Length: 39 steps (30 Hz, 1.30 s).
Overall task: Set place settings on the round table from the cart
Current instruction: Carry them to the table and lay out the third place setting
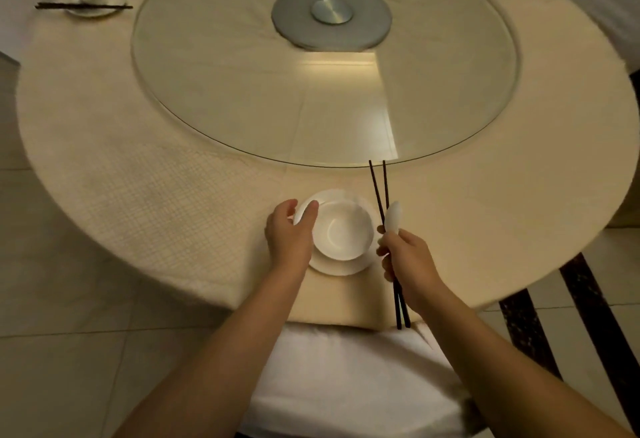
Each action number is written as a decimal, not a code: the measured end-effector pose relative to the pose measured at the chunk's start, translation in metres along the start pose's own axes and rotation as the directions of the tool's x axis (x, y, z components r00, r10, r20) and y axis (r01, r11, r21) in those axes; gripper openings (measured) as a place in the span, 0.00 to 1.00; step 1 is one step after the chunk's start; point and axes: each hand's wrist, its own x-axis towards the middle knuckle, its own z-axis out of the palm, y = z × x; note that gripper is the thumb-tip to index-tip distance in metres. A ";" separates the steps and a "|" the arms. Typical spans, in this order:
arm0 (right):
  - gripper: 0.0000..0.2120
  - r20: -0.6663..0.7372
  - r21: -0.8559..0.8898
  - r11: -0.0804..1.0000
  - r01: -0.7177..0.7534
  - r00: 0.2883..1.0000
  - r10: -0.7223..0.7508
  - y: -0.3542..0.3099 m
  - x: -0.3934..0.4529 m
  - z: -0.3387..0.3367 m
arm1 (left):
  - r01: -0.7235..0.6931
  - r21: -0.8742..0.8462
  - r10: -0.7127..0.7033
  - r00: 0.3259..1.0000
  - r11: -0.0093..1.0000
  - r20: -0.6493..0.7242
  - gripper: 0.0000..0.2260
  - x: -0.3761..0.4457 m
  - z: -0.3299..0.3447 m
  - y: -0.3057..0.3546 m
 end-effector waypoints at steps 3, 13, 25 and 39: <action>0.12 0.205 0.084 0.994 -0.063 0.978 0.045 -0.003 -0.026 0.000 | 0.082 -0.158 -0.042 0.970 0.984 0.240 0.06 -0.030 -0.005 0.024; 0.13 0.390 -0.061 0.996 -0.067 0.917 0.086 0.003 -0.054 0.011 | 0.358 -0.277 -0.154 0.816 0.892 0.558 0.13 -0.062 -0.007 0.009; 0.09 0.097 -0.874 0.433 0.219 0.953 -0.288 -0.008 -0.006 -0.003 | 0.497 -0.380 -0.313 0.836 0.780 0.451 0.05 -0.062 -0.014 -0.001; 0.18 0.340 -0.940 -0.139 0.310 0.867 -0.363 -0.020 0.031 0.022 | 0.424 -0.357 -0.247 0.860 0.832 0.446 0.07 -0.068 -0.006 -0.002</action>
